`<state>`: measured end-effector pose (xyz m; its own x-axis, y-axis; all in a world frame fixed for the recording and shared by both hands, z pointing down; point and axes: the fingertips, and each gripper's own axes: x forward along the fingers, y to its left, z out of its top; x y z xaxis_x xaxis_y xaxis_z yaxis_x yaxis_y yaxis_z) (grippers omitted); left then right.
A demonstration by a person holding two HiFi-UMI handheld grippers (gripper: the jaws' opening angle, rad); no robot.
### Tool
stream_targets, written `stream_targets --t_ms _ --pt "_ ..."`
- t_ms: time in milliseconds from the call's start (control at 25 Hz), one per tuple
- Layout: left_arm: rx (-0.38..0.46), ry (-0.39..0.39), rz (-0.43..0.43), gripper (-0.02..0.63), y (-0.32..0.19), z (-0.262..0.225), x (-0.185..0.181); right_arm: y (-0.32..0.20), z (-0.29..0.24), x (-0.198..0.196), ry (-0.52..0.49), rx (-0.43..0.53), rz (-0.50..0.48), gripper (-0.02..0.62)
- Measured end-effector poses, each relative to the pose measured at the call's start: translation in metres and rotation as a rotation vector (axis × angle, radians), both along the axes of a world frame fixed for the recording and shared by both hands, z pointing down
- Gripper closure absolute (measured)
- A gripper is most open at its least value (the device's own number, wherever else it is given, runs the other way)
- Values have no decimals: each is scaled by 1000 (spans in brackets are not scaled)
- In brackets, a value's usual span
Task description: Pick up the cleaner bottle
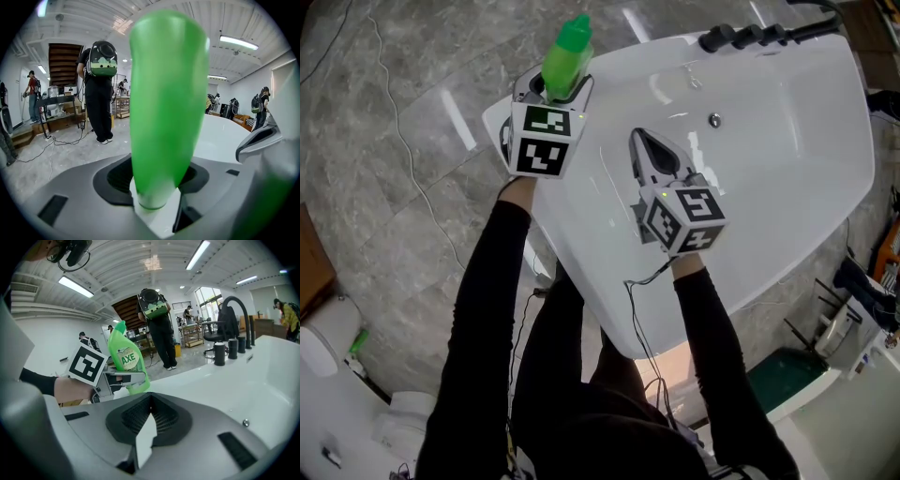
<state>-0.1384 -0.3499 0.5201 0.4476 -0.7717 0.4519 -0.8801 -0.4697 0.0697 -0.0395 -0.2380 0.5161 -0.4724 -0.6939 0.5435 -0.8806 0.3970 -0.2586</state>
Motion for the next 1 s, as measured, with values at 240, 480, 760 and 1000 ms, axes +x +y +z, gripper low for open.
stream_targets --t_ms 240,480,760,1000 --pt "22 -20 2 397 -2 -1 3 -4 -1 -1 -4 1 -1 594" --pt "18 -22 9 405 -1 0 5 -5 -1 -2 -6 4 -5 594" --pt "30 -31 30 408 16 -2 7 -2 -4 -3 -7 4 -3 594" --pt "49 -26 46 408 36 -17 12 9 -14 1 -5 11 4 594"
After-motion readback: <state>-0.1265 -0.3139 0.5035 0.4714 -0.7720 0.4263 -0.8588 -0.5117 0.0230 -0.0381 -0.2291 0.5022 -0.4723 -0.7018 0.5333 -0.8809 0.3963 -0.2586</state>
